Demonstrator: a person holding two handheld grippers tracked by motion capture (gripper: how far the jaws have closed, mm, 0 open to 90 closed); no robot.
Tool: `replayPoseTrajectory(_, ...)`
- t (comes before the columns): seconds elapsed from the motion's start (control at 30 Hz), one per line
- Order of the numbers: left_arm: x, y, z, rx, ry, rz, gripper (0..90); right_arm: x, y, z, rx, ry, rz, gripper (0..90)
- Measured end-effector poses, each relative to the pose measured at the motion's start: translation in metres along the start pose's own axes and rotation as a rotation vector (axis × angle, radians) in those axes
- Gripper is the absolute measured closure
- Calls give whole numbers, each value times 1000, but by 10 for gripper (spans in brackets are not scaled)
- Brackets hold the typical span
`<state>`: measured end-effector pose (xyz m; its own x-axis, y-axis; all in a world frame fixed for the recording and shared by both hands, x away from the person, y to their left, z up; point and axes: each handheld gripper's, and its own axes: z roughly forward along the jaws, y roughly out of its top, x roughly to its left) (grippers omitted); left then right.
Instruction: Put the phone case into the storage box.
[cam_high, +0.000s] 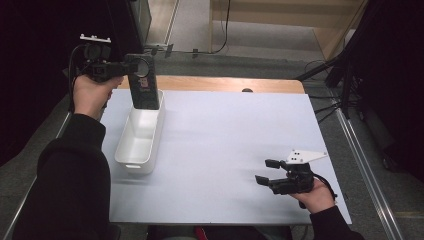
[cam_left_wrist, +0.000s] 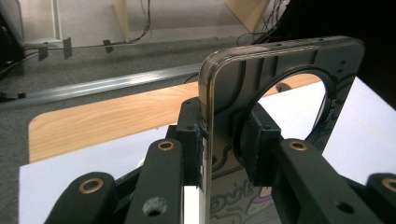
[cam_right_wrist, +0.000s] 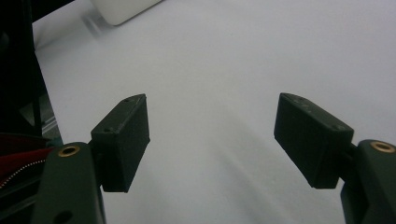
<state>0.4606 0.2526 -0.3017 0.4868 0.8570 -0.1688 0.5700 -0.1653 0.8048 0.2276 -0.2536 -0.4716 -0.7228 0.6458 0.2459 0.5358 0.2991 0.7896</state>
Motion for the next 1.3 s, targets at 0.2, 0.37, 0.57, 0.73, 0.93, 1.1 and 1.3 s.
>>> replayPoseTrajectory(0.2, 6, -1, 9, -3, 10, 7, 706, 0, 0, -1, -5, 4, -2, 255)
replayPoseTrajectory(0.37, 12, -3, 14, -10, 44, 16, 706, 0, 0, -2, -14, 4, -3, 255)
replayPoseTrajectory(0.57, 18, -4, 24, 9, 53, 12, 706, 0, 0, -3, -19, 4, 1, 255)
replayPoseTrajectory(0.73, 19, -6, 33, 8, 60, 20, 705, 0, 0, -3, -21, 4, -1, 255)
replayPoseTrajectory(0.93, 22, -6, 39, 18, 61, 5, 706, -1, 0, -4, -26, 4, 0, 255)
replayPoseTrajectory(1.1, 27, -9, 49, 29, 75, -6, 705, 0, 0, -4, -25, 7, -1, 255)
replayPoseTrajectory(1.3, 29, -13, 60, 27, 79, -7, 705, 0, 0, -4, -27, 9, -4, 255)
